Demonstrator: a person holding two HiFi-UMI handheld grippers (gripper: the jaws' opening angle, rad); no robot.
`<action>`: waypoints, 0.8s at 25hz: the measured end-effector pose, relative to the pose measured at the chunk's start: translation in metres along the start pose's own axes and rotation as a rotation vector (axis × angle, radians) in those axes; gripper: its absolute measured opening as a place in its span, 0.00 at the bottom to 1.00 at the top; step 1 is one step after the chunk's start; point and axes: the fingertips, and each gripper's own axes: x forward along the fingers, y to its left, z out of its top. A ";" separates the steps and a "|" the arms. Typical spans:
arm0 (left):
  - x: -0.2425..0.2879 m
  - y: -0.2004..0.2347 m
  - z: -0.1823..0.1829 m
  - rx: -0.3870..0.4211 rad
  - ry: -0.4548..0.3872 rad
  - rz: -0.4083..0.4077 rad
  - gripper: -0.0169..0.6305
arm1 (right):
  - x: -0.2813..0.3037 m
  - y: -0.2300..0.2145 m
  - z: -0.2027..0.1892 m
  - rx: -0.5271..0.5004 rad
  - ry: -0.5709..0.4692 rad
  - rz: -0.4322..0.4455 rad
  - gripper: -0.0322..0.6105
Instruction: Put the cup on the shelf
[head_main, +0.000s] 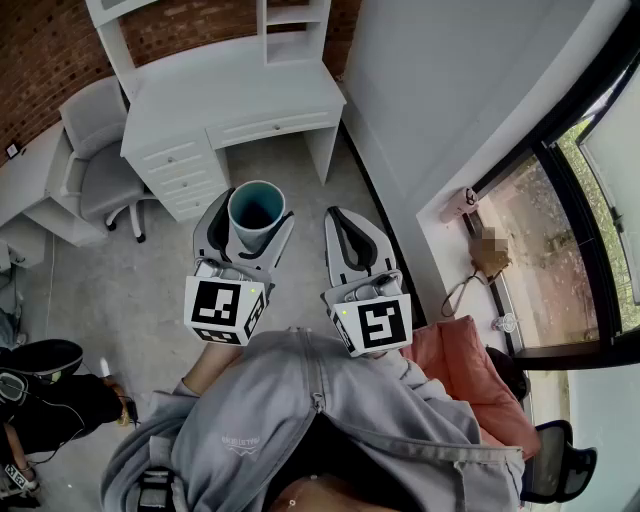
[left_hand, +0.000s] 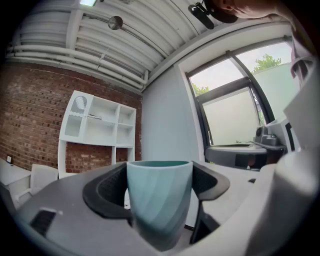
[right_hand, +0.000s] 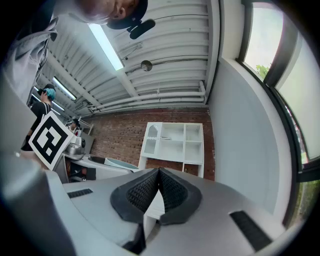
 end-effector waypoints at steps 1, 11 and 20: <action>0.000 0.000 0.001 0.001 -0.001 -0.001 0.61 | 0.001 0.000 0.000 0.000 -0.002 0.001 0.09; 0.018 -0.013 0.002 -0.002 -0.012 0.012 0.61 | 0.002 -0.020 -0.002 0.063 -0.028 0.026 0.09; 0.047 -0.021 -0.005 -0.009 -0.005 0.000 0.61 | 0.008 -0.050 -0.022 0.061 -0.009 0.012 0.09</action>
